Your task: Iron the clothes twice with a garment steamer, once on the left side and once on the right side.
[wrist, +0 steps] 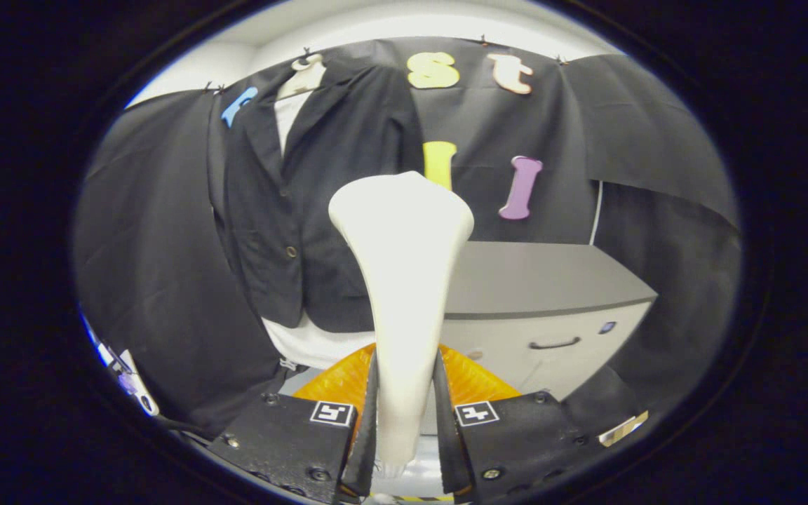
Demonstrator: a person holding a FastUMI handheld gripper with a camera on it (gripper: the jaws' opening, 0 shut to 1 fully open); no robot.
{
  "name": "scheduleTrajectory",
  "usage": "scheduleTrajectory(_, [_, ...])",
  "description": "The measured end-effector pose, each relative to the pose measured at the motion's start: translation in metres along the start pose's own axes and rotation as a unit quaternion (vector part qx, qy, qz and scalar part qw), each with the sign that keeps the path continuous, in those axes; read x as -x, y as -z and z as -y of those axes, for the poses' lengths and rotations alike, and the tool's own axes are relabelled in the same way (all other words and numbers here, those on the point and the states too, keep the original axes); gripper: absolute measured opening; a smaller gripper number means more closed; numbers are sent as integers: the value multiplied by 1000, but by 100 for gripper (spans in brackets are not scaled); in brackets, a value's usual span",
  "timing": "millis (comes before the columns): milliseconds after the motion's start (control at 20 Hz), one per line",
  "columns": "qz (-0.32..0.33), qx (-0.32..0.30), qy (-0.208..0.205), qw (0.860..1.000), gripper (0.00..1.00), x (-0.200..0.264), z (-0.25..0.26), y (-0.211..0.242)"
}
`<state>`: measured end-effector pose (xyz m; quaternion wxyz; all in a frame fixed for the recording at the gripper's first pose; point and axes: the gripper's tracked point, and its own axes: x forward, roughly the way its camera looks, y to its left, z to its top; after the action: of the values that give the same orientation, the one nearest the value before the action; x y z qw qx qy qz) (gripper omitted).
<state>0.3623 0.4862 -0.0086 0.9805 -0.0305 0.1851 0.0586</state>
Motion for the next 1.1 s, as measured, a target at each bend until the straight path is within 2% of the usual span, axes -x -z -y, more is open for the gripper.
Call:
scheduleTrajectory(500, [-5,-20,45,999,39,21,39,15])
scheduleTrajectory(1100, [-13,-16,41,999,40,34,47,29])
